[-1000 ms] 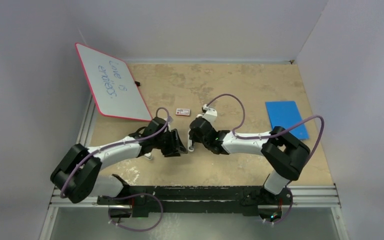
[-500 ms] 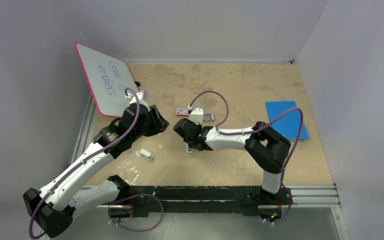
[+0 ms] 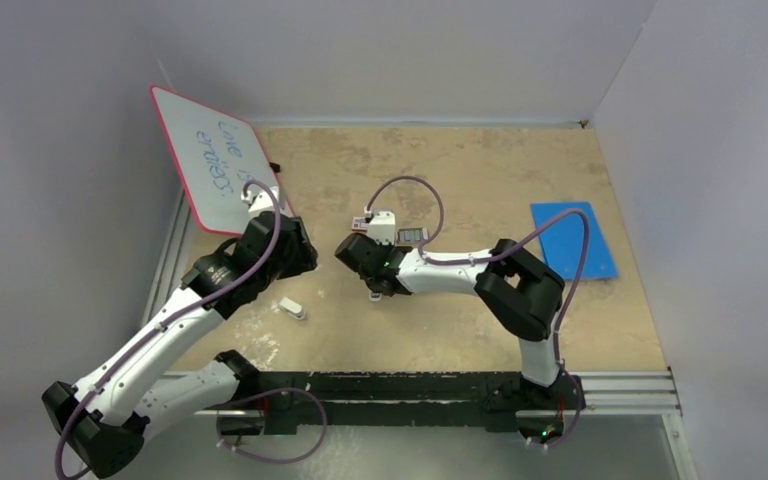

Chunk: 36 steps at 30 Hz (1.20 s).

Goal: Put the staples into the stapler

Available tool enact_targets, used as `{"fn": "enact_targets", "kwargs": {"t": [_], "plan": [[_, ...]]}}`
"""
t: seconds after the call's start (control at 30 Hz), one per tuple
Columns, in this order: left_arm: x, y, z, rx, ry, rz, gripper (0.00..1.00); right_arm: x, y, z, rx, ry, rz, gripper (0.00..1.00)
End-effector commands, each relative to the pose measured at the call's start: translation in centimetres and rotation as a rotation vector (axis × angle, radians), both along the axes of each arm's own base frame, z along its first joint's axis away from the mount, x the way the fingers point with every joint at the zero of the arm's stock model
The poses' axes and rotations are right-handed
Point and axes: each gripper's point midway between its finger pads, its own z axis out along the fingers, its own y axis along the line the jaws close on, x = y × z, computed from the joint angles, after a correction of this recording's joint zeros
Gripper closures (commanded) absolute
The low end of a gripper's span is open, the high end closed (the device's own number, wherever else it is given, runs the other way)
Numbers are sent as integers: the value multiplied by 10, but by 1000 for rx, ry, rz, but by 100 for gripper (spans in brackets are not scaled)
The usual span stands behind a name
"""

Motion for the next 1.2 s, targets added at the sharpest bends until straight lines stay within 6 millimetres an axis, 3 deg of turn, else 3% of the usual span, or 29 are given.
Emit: {"fn": "enact_targets", "kwargs": {"t": [0.0,0.33,0.53,0.67,0.83,1.0,1.17], "plan": [[6,-3,6,2,-28,-8,50,11,3,15,1,-50,-27,69],[8,-6,-1,15,-10,-22,41,5,11,25,56,-23,-3,54],[10,-7,5,13,-23,-22,38,-5,19,56,169,-27,62,42],[19,-1,29,0,-92,29,31,-16,22,84,271,-53,140,35],[26,19,69,23,-217,100,29,-19,29,108,289,-125,260,35],[20,36,95,-12,-303,164,29,-37,63,116,300,-172,486,38],[13,43,97,-58,-327,203,29,-71,118,100,256,-151,694,37]]}}
